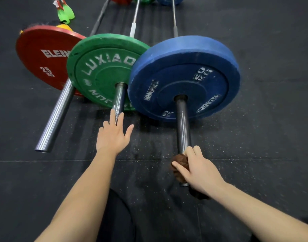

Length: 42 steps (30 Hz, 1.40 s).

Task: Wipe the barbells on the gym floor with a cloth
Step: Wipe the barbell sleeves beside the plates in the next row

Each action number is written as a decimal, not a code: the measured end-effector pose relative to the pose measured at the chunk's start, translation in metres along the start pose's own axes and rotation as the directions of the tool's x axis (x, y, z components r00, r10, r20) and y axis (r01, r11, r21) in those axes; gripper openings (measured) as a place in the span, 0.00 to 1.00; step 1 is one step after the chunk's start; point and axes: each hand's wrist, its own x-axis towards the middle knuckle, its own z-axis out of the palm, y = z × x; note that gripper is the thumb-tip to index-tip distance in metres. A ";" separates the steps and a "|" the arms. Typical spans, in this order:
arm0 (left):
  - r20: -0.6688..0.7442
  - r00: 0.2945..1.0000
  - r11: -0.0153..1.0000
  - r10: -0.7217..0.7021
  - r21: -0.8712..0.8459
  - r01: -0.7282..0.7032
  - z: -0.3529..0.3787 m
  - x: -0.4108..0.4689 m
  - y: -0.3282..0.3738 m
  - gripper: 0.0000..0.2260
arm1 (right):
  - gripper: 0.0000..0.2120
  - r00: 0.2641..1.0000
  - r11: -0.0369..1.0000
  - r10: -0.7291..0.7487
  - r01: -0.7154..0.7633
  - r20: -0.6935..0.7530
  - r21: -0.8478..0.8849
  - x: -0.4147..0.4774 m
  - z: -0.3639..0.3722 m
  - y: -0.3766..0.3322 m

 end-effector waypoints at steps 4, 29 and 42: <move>0.010 1.000 1.000 0.002 0.023 -0.002 0.000 0.000 0.001 0.33 | 0.19 0.997 0.998 0.040 -0.037 -0.069 0.054 0.026 -0.005 0.003; 0.023 1.000 0.998 -0.018 -0.059 0.019 -0.004 -0.004 0.001 0.32 | 0.19 0.976 0.963 0.069 -0.119 0.207 0.241 -0.011 -0.031 0.002; 0.022 0.999 0.997 -0.032 -0.068 0.034 0.000 0.002 -0.005 0.31 | 0.20 0.721 0.056 0.488 -0.589 0.492 0.806 0.044 0.014 0.046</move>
